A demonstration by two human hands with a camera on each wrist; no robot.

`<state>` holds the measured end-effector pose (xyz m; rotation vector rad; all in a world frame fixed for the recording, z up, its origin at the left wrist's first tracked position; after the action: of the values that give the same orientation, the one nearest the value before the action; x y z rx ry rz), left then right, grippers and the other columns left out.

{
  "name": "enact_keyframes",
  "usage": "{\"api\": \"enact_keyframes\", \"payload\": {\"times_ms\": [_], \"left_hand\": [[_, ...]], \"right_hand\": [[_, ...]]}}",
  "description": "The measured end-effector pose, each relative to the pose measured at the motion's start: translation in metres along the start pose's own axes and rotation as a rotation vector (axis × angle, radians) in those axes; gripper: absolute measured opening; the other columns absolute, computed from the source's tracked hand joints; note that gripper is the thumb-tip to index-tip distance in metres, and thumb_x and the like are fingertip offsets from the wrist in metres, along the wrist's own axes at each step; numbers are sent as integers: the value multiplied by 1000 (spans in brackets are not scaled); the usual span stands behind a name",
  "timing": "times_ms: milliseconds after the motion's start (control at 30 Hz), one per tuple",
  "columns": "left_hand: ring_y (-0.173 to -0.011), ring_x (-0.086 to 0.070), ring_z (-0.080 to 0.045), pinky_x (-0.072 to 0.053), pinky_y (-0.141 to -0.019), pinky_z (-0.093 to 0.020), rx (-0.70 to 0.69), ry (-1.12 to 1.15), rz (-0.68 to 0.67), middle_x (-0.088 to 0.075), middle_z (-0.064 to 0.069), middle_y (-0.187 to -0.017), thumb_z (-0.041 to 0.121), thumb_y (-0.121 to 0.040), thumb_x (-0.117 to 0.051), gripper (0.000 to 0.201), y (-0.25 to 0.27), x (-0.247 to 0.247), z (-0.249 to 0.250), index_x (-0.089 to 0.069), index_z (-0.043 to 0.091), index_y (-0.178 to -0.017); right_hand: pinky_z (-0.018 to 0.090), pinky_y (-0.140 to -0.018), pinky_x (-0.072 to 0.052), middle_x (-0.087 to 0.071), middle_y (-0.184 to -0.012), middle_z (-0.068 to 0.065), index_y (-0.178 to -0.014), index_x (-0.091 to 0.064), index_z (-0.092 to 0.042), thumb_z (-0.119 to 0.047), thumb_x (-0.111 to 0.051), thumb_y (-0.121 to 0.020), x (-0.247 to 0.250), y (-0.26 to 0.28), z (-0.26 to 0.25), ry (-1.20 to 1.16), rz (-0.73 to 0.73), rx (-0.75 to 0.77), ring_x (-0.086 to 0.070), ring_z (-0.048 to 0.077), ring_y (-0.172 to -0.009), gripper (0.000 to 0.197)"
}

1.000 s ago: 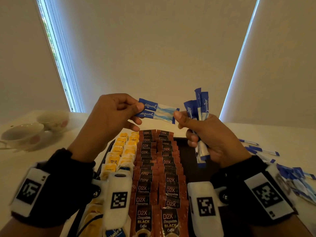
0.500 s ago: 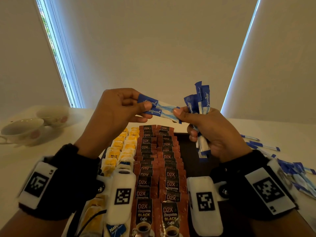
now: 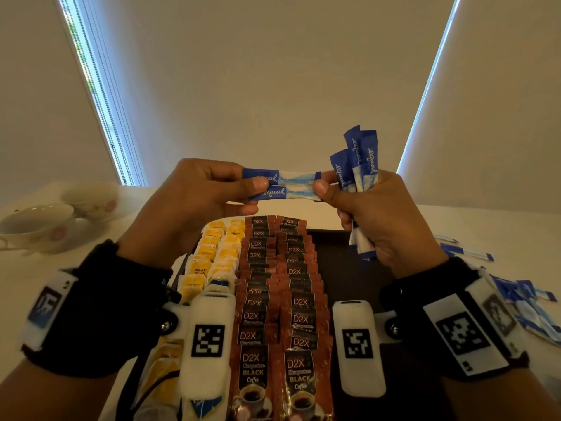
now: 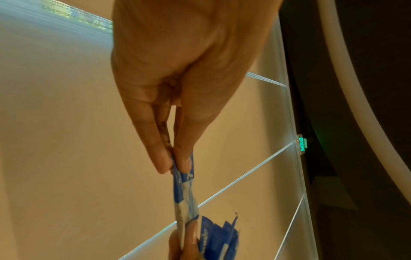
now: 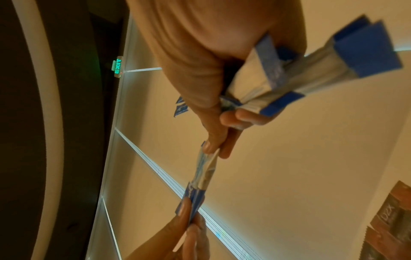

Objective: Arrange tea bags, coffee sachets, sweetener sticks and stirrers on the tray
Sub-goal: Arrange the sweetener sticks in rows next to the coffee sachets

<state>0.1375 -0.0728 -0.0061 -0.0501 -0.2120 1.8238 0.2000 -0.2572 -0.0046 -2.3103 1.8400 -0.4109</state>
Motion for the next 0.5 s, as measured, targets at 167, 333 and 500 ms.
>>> {"api": "enact_keyframes", "payload": {"times_ms": [167, 333, 500], "left_hand": [[-80, -71, -10, -60, -67, -26, 10, -78, -22, -74, -2, -85, 25, -66, -67, 20, 0, -2, -1, -64, 6, -69], [-86, -69, -10, -59, -65, -22, -45, -175, 10, -71, 1, -90, 24, -75, -68, 24, 2, -2, 5, -69, 7, -92], [-94, -66, -11, -58, -69, -21, -138, -194, 70, -66, -3, -105, 37, -66, -68, 43, 9, 10, 29, -68, 21, -105]], "right_hand": [[10, -42, -43, -61, -60, -6, -76, -60, -20, -21, -70, -81, 0, 1, -4, 61, 3, 42, -46, 2, -37, 11], [12, -40, -41, -60, -64, 0, -74, -60, -16, -19, -71, -80, 16, -4, 2, 101, 37, -15, -44, 2, -36, 13], [15, -36, -37, -59, -65, 7, -71, -61, -11, -13, -73, -79, 65, -17, 26, 154, 162, -98, -39, 2, -33, 14]]}}
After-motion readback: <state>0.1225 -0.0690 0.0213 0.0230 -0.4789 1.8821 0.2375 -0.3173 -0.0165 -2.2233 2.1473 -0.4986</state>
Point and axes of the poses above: each hand's wrist, its own y-axis away from the middle knuckle, its own x-axis out of the back of the hand, z = x × y, the point moved 9 cm from there along -y, towards the middle knuckle
